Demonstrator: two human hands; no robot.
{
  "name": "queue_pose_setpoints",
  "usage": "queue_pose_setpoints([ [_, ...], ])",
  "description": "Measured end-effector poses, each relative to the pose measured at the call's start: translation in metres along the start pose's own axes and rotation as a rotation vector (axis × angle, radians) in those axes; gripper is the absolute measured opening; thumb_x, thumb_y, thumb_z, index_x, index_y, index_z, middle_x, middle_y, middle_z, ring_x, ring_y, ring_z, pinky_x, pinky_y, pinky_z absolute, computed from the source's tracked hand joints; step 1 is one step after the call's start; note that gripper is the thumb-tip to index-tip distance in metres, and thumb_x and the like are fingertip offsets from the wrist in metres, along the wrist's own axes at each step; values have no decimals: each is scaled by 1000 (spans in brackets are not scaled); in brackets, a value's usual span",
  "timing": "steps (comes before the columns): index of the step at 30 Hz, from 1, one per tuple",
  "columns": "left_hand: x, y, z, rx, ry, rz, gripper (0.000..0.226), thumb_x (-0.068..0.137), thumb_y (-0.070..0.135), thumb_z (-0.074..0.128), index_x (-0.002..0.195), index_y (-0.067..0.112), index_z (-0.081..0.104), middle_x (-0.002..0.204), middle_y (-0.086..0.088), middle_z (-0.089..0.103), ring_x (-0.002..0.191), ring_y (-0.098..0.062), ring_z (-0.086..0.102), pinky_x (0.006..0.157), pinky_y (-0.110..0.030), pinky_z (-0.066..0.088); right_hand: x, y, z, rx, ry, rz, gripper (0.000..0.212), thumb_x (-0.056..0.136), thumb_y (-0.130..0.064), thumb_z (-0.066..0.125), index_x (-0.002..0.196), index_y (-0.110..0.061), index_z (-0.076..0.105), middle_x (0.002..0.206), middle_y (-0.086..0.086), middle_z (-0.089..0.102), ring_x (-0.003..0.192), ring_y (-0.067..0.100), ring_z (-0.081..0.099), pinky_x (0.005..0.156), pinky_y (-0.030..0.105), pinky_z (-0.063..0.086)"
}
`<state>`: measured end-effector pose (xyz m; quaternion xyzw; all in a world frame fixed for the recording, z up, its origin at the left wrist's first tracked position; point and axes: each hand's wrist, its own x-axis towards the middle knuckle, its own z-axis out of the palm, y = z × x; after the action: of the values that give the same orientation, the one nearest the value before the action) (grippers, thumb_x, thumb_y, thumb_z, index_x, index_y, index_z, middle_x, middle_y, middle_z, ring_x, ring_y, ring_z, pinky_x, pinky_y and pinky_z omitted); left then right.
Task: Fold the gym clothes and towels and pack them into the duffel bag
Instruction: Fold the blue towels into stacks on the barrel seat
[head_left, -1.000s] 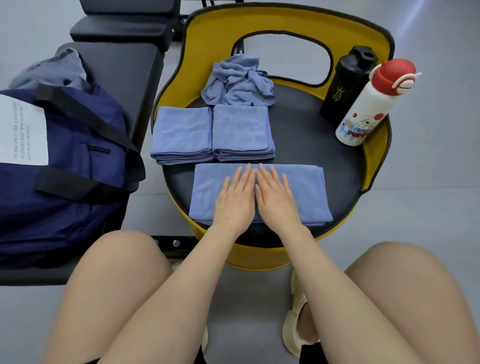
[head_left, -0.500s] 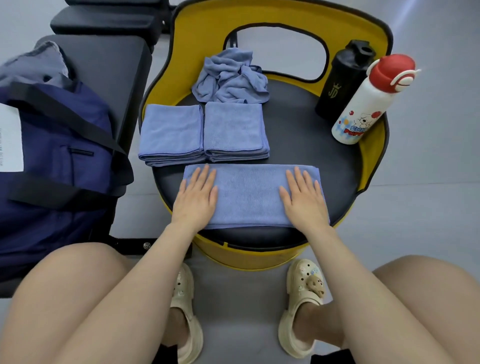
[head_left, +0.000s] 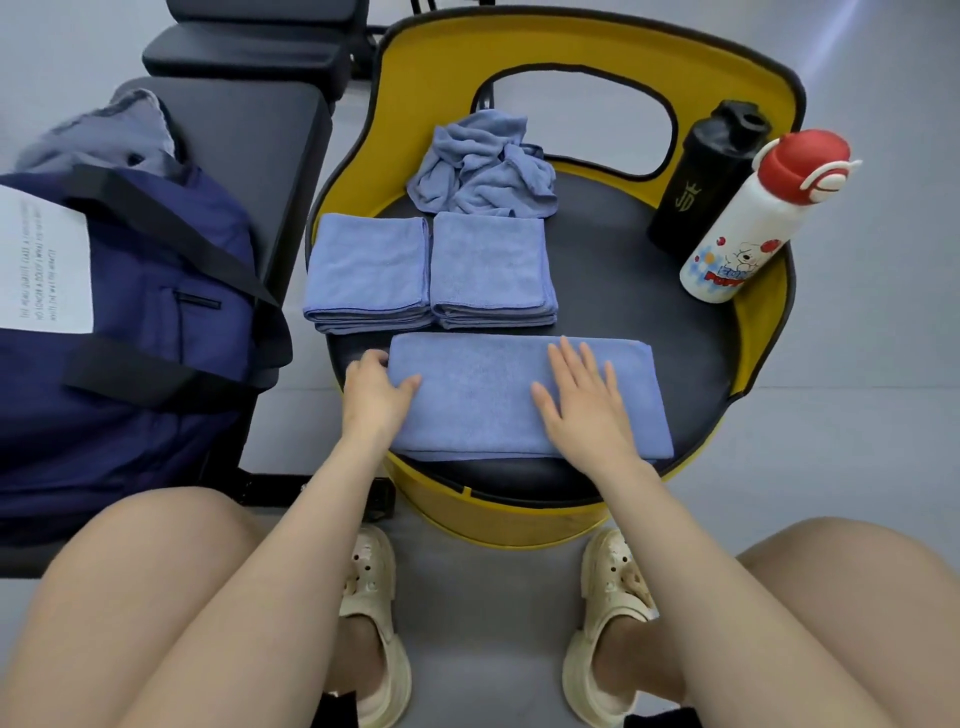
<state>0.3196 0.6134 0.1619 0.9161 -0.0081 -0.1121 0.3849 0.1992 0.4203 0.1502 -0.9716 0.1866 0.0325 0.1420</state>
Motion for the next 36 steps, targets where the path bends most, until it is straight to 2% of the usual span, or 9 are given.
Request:
queue_pose_setpoints([
  [3,-2,1,-5,61,-67,-46,38,89,29,63,115,3,55,116,-12,60,109,-28,55,77,-29,40,0,-7,7,-29,-42,22,61,102,-48,14,154,-22,-1,161,-5,-8,147,15,-13,118,37,-12],
  [7,0,1,-11,157,-205,-100,25,88,38,60,93,14,55,101,-6,61,101,-29,57,87,-38,46,-1,-11,15,-84,-37,48,61,101,-49,11,154,-21,-3,161,-3,-9,147,17,-14,118,39,-12],
  [14,0,4,-24,-178,-150,-101,16,88,19,58,97,11,49,81,7,49,86,-18,50,57,-21,36,-2,-30,24,-82,-18,34,62,101,-49,11,154,-19,-2,161,-1,-8,147,19,-12,119,41,-11],
  [24,-17,18,-32,-523,-97,55,40,85,10,62,114,27,40,115,-4,65,101,-19,62,90,-36,50,0,-45,23,-48,-47,-2,64,101,-50,14,153,-17,-1,161,1,-7,148,21,-11,119,40,-10],
  [26,-22,24,-25,-496,-126,99,50,87,13,62,126,30,36,120,-2,63,105,-18,61,93,-38,49,2,-47,17,92,-40,-3,60,102,-46,23,153,-16,13,161,2,4,148,20,-3,119,37,-6],
  [28,-29,31,-17,-469,-165,118,69,89,14,61,144,30,23,129,1,58,112,-17,57,94,-35,46,1,-55,6,437,62,35,46,102,-35,37,141,-12,43,152,5,35,142,18,27,117,30,15],
  [30,-35,38,-9,-464,-213,127,78,89,16,62,149,32,14,139,-1,51,119,-19,55,98,-36,46,-1,-68,-9,834,127,103,28,100,-30,45,113,-15,64,115,1,63,106,13,57,95,30,43],
  [33,-45,46,1,-451,-315,163,83,88,18,63,150,33,10,145,4,44,105,-8,59,82,-18,49,2,-80,-30,1096,50,156,28,96,-45,50,92,-22,66,79,-8,64,80,11,64,75,33,56],
  [36,-52,49,6,-363,-417,200,90,88,18,64,151,30,2,147,7,40,94,2,54,64,-2,43,10,-77,-32,1089,-10,236,25,87,-44,64,97,-21,65,84,-4,67,83,14,66,73,33,58],
])
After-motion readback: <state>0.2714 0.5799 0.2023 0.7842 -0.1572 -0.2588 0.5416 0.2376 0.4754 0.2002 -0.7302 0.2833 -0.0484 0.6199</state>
